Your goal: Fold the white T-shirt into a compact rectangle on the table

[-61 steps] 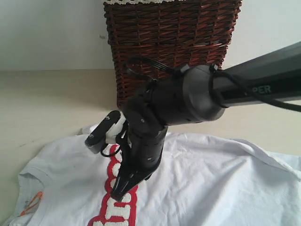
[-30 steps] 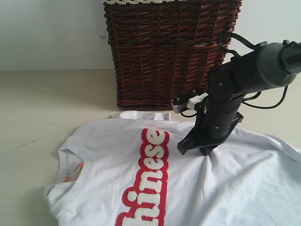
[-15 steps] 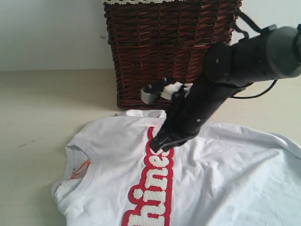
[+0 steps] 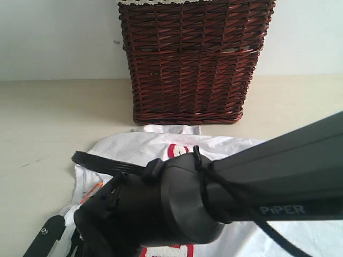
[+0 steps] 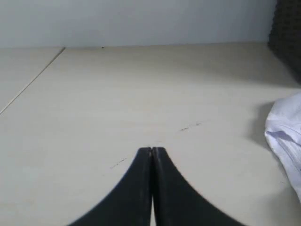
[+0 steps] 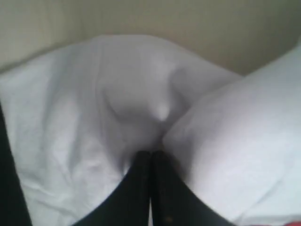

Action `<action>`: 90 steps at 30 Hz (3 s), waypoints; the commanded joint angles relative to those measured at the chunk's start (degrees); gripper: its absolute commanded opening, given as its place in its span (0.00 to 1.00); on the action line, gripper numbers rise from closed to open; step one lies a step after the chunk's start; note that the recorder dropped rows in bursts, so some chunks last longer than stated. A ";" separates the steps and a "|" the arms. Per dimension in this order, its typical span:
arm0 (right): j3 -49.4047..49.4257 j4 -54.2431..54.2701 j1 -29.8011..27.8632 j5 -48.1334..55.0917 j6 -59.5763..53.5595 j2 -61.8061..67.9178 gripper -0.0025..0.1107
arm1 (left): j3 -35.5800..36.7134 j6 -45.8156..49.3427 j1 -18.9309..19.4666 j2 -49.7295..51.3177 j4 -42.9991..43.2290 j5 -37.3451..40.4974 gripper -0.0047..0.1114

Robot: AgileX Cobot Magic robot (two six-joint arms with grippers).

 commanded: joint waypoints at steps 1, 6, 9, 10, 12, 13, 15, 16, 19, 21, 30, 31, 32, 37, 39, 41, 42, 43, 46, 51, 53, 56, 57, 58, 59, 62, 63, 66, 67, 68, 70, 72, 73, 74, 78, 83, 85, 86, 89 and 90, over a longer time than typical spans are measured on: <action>-0.19 -13.17 0.18 7.34 11.84 -0.12 0.02 | -0.07 0.06 -0.38 -0.28 -0.12 -0.48 0.04; -0.18 -21.11 0.18 9.57 18.62 -0.24 0.02 | -0.07 0.06 -0.38 -0.28 -0.12 -0.48 0.04; -0.18 -13.63 0.18 3.52 12.77 -1.44 0.02 | -0.07 0.06 -0.38 -0.28 -0.12 -0.48 0.04; -0.18 -10.86 0.18 2.44 10.39 -2.03 0.02 | -0.07 0.06 -0.38 -0.28 -0.12 -0.48 0.04; -0.18 -2.30 0.18 -0.20 2.98 -3.30 0.02 | -0.07 0.06 -0.38 -0.28 -0.12 -0.48 0.04; -0.18 0.79 0.18 -1.19 0.68 -3.55 0.02 | -0.07 0.06 -0.38 -0.28 -0.12 -0.48 0.04; -0.18 5.41 0.18 -2.88 -3.10 -3.58 0.02 | -0.07 0.06 -0.38 -0.28 -0.12 -0.48 0.04; -0.18 6.12 0.18 -3.66 -3.75 -3.38 0.02 | -0.07 0.06 -0.38 -0.28 -0.12 -0.48 0.04; -0.18 5.87 0.18 -4.74 -2.83 -1.94 0.02 | -0.07 0.06 -0.38 -0.28 -0.12 -0.48 0.04; -0.18 5.89 0.18 -4.59 -2.69 -0.32 0.02 | -0.07 0.06 -0.38 -0.28 -0.12 -0.48 0.04; -0.18 7.47 2.40 -0.42 -2.28 1.77 0.02 | -0.07 0.06 -0.38 -0.28 -0.12 -0.48 0.04; -0.18 7.47 3.09 -0.28 -2.40 1.93 0.02 | -0.07 0.06 -0.38 -0.28 -0.12 -0.48 0.04; -0.18 7.47 3.70 -0.28 -2.40 1.92 0.02 | -0.07 0.06 -0.38 -0.28 -0.12 -0.48 0.04; -0.18 7.47 7.98 1.07 -2.49 2.70 0.02 | -0.07 0.06 -0.38 -0.28 -0.12 -0.48 0.04; -0.18 7.47 9.54 2.47 -2.93 2.70 0.02 | -0.07 0.06 -0.38 -0.28 -0.12 -0.48 0.04; -0.18 7.47 10.72 4.16 -3.69 2.59 0.02 | -0.07 0.06 -0.38 -0.28 -0.12 -0.48 0.04; -0.18 7.47 11.17 4.78 -3.99 2.59 0.02 | -0.07 0.06 -0.38 -0.28 -0.12 -0.48 0.04; -0.18 7.47 11.48 5.27 -4.08 2.59 0.02 | -0.07 0.06 -0.38 -0.28 -0.12 -0.48 0.04; -0.18 7.36 11.79 5.55 -4.40 2.59 0.02 | -0.07 0.06 -0.38 -0.28 -0.12 -0.48 0.04; -0.84 7.07 11.79 6.18 -5.08 2.34 0.02 | -0.07 0.06 -0.38 -0.28 -0.12 -0.48 0.04; -1.98 6.75 11.79 7.36 -5.61 1.77 0.02 | -0.07 0.06 -0.38 -0.28 -0.12 -0.48 0.04; -4.17 5.03 11.79 8.81 -5.99 -0.55 0.02 | -0.07 0.06 -0.38 -0.28 -0.12 -0.48 0.04; -4.58 3.75 11.79 8.53 -5.73 -1.34 0.02 | -0.07 0.06 -0.38 -0.28 -0.12 -0.48 0.04; -4.93 1.31 11.79 7.76 -4.44 -2.41 0.02 | -0.07 0.06 -0.38 -0.28 -0.12 -0.48 0.04; -5.14 -2.61 11.79 6.51 -1.80 -3.37 0.02 | -0.07 0.06 -0.38 -0.28 -0.12 -0.48 0.04; -5.12 -19.45 9.18 2.58 13.18 -4.75 0.02 | -0.07 0.06 -0.38 -0.28 -0.12 -0.48 0.04; -5.12 -23.16 7.68 2.06 18.96 -4.75 0.02 | -0.07 0.06 -0.38 -0.28 -0.12 -0.48 0.04; -5.12 -27.16 1.32 1.14 25.61 -3.08 0.02 | -0.07 0.06 -0.38 -0.28 -0.12 -0.48 0.04; -5.12 -25.78 -0.71 0.88 25.73 -2.15 0.02 | -0.07 0.06 -0.38 -0.28 -0.12 -0.48 0.04; -5.12 -23.80 -2.42 0.65 25.10 -1.07 0.02 | -0.07 0.06 -0.38 -0.28 -0.12 -0.48 0.04; -5.12 -19.35 -4.65 0.42 22.55 1.07 0.02 | -0.07 0.06 -0.38 -0.28 -0.12 -0.48 0.04; -5.12 -16.31 -5.21 0.29 19.58 3.15 0.02 | -0.07 0.06 -0.38 -0.28 -0.12 -0.48 0.04; -5.20 -15.26 -5.21 0.21 18.44 4.15 0.02 | -0.07 0.06 -0.38 -0.28 -0.12 -0.48 0.04; -5.20 -14.10 -5.21 0.21 17.39 4.99 0.02 | -0.07 0.06 -0.38 -0.28 -0.12 -0.48 0.04; -5.34 -5.04 -4.62 0.00 10.26 6.35 0.02 | -0.07 0.06 -0.38 -0.28 -0.12 -0.48 0.04; -6.02 8.39 -4.16 0.03 -1.25 6.35 0.02 | -0.07 0.06 -0.38 -0.28 -0.12 -0.48 0.04; -6.96 12.44 -4.16 0.13 -4.62 6.48 0.02 | -0.07 0.06 -0.38 -0.28 -0.12 -0.48 0.04; -7.63 13.30 -4.16 0.13 -5.34 6.48 0.02 | -0.07 0.06 -0.38 -0.28 -0.12 -0.48 0.04; -10.46 13.80 -4.16 0.02 -5.59 6.48 0.02 | -0.07 0.06 -0.38 -0.28 -0.12 -0.48 0.04; -11.29 13.80 -4.16 0.02 -5.59 6.48 0.02 | -0.07 0.06 -0.38 -0.28 -0.12 -0.48 0.04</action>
